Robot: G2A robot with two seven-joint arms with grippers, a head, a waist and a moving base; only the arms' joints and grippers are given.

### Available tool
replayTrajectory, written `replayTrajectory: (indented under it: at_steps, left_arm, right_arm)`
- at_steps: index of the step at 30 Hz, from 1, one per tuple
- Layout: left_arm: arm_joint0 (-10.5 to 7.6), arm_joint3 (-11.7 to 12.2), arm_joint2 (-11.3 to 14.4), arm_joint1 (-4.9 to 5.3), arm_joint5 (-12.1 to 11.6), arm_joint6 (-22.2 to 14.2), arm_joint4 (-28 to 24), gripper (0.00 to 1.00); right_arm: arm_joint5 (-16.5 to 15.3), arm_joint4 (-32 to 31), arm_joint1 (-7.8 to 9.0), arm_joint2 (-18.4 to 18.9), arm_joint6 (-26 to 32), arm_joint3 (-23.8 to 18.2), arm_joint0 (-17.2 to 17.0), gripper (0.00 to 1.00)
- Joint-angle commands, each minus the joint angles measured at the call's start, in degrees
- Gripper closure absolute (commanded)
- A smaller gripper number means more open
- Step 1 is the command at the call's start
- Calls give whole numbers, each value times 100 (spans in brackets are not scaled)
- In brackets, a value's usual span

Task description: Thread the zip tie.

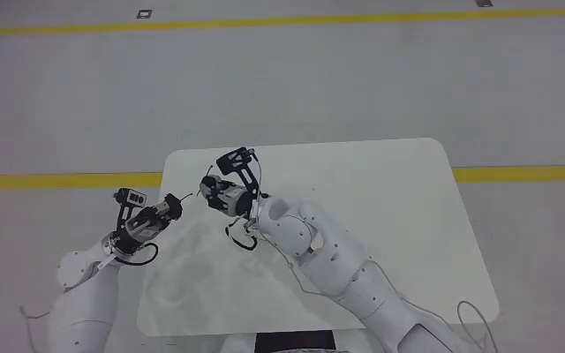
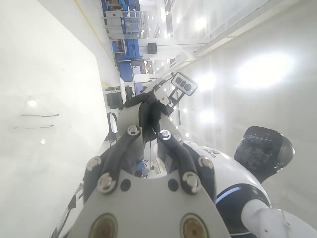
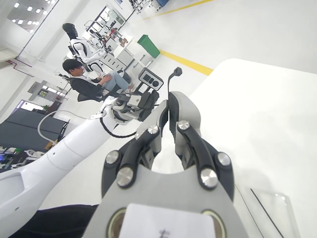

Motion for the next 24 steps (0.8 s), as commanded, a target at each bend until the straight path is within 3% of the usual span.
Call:
replayTrajectory:
  at_steps: [1, 24]
  left_arm:
    - [0, 0, 0, 0, 0, 0, 0, 100]
    - [0, 0, 0, 0, 0, 0, 0, 100]
  right_arm:
    - [12, -6, -8, -24, -16, 13, 31, 100]
    - [126, -24, -84, -210, -122, 235, 244, 100]
